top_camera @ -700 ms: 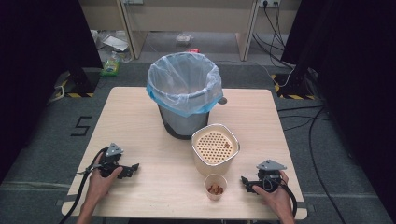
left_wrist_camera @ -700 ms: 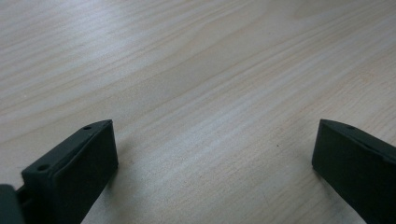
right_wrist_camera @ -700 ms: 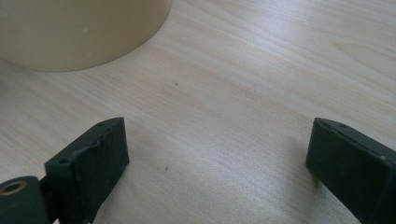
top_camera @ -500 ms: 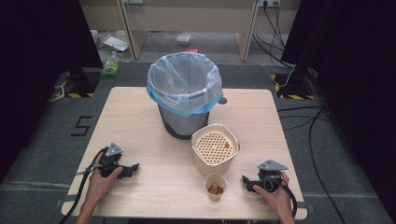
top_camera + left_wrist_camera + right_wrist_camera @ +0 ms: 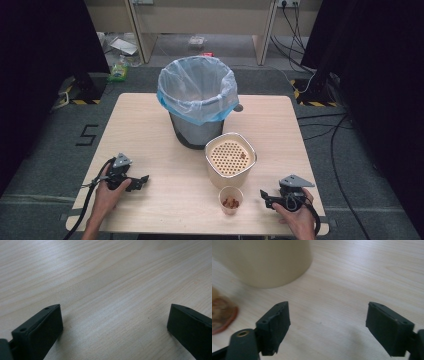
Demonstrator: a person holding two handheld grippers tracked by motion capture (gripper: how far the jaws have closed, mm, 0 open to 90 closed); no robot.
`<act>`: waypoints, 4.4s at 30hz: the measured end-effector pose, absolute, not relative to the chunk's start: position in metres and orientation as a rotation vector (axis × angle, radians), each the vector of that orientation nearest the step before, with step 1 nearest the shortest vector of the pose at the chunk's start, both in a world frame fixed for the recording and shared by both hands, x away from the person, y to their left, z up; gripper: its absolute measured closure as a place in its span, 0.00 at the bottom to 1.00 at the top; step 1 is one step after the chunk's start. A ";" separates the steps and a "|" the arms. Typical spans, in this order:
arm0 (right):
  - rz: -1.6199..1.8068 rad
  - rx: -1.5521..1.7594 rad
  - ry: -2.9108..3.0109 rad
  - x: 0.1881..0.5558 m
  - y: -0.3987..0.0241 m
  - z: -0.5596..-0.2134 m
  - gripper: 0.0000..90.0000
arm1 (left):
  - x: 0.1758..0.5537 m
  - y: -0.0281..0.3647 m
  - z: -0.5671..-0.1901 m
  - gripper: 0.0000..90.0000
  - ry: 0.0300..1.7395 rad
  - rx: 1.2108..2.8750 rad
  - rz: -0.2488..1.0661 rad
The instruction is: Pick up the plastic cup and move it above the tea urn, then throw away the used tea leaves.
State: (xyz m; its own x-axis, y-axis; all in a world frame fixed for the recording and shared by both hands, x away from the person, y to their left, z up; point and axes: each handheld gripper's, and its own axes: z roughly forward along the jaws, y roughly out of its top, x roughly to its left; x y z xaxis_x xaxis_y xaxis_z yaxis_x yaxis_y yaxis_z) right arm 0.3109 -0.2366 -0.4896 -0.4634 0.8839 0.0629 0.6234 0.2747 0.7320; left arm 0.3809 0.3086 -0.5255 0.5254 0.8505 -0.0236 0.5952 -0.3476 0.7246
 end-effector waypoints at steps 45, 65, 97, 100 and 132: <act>1.186 1.195 2.231 0.272 -0.177 -0.413 0.46 | 0.381 0.309 -0.525 0.00 1.170 2.075 0.473; 1.109 1.124 2.365 0.285 -0.149 -0.433 0.60 | 0.381 0.309 -0.525 0.00 1.171 2.074 0.473; 1.078 1.002 2.289 0.275 -0.209 -0.412 0.96 | 0.381 0.309 -0.525 0.00 1.170 2.075 0.473; 1.048 1.003 2.257 0.279 -0.216 -0.408 0.96 | 0.381 0.309 -0.525 0.00 1.171 2.075 0.473; 0.935 0.876 1.942 0.344 -0.224 -0.360 0.97 | 0.381 0.309 -0.525 0.00 1.170 2.075 0.473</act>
State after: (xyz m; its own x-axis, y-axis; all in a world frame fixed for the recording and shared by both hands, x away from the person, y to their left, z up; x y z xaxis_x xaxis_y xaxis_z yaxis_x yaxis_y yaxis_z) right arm 0.3441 -0.2243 -0.3599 -0.4472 0.8223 -0.3518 0.2378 0.4885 0.8396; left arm 0.3808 0.3086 -0.5254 0.5255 0.8505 -0.0231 0.5958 -0.3485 0.7236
